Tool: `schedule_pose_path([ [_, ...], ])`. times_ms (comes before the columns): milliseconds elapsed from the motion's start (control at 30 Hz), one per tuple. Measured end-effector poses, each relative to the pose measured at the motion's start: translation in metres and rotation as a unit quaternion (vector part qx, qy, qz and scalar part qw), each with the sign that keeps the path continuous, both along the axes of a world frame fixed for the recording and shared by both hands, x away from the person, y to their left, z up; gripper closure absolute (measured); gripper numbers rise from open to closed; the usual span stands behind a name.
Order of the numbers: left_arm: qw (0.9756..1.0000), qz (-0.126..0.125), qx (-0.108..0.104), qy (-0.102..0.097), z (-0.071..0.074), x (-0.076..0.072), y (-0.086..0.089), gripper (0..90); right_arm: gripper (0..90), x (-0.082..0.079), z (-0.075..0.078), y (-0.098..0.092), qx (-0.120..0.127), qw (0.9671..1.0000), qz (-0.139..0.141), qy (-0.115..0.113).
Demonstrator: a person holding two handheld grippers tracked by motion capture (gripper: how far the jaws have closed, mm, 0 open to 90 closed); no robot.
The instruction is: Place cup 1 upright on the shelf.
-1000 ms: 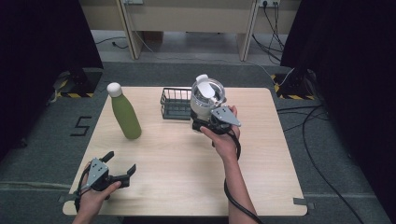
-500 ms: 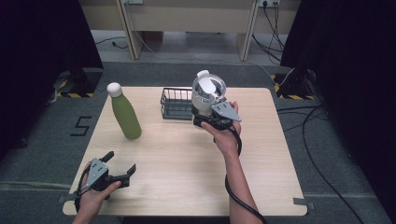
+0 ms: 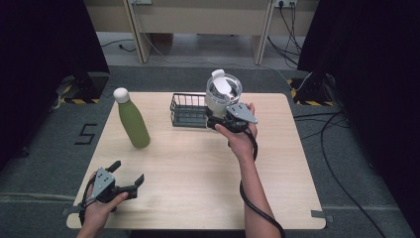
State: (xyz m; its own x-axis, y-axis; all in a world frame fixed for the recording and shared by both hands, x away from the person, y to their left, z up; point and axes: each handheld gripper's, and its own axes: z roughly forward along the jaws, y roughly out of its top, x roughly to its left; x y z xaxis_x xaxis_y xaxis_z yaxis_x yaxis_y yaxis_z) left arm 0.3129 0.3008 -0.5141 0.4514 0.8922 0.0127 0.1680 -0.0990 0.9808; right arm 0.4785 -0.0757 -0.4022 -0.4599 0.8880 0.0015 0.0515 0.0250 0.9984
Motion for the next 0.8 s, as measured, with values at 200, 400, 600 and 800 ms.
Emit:
schedule_pose_path([
  [200, 1.0, 0.0, 0.001, 0.0, 0.0, 0.0, 0.0, 0.0, 9.5, 0.004, 0.003, 0.001, -0.002, 1.0, -0.002, 0.002],
  [400, 1.0, 0.0, 0.0, 0.0, 0.0, 0.0, 0.0, 0.0, 9.5, 0.01, 0.005, 0.002, -0.005, 1.0, -0.003, 0.002],
  [600, 1.0, -0.001, -0.001, 0.0, 0.0, 0.0, 0.0, 0.0, 9.5, 0.014, 0.005, 0.003, -0.003, 1.0, -0.004, 0.006],
  [800, 1.0, -0.001, -0.001, 0.0, 0.0, 0.0, 0.0, 0.0, 9.5, 0.02, 0.008, 0.004, -0.005, 0.9999, -0.007, 0.005],
])
